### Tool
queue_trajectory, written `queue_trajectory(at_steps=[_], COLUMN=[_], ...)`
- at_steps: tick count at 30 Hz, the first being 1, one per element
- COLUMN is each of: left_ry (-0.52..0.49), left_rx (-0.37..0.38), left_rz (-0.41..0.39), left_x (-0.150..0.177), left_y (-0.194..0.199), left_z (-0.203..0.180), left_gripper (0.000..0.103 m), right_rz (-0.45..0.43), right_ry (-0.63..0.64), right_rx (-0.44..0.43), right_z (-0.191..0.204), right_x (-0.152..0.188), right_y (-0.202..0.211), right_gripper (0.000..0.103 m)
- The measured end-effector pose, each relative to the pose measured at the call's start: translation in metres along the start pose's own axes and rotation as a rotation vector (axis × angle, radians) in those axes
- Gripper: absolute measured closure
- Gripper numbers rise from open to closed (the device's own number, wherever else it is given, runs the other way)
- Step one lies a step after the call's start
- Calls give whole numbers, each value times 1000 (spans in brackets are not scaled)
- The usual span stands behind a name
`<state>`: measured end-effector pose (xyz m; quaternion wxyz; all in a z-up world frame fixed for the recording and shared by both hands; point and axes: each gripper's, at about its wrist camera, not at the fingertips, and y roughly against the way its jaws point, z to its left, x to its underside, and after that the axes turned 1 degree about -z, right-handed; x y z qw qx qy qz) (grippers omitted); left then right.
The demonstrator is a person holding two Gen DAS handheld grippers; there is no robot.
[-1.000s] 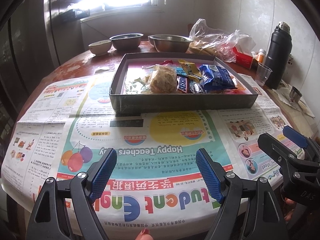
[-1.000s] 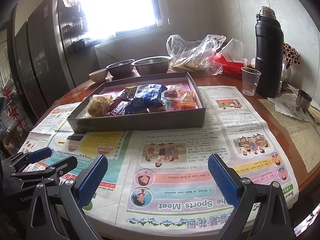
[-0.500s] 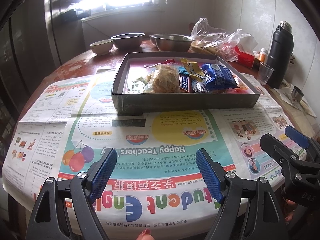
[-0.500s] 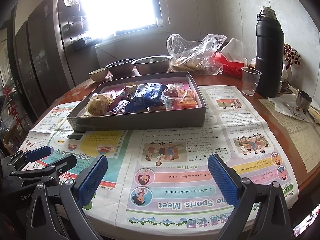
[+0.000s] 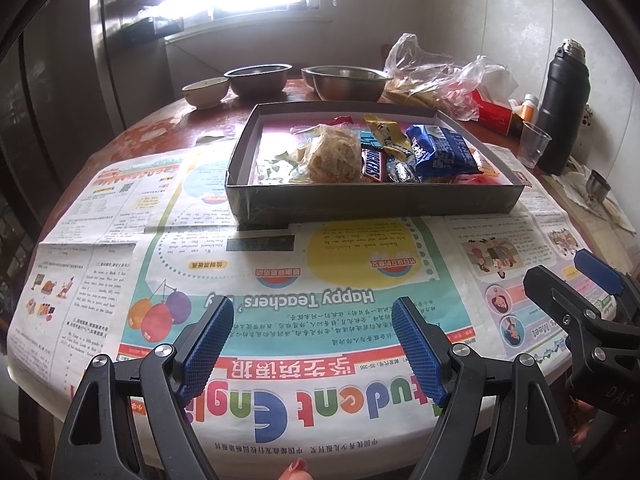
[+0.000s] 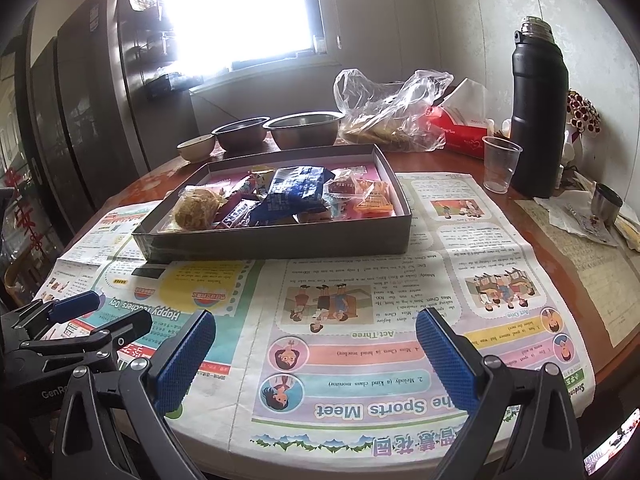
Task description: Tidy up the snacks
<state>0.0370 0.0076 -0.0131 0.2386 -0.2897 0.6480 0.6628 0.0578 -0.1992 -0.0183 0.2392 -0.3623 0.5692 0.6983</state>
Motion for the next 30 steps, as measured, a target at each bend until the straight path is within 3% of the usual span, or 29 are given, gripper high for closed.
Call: queue_trajectory(at_steps=[30], left_ry=[34], left_rx=[-3], left_rz=[-4], left_x=[-7], left_y=[-8], left_z=[12], left_gripper=[20], right_rz=[21], right_ry=[2], right_rx=[-3], right_z=[-1], right_x=[1], right_y=[-11], right_gripper=[2])
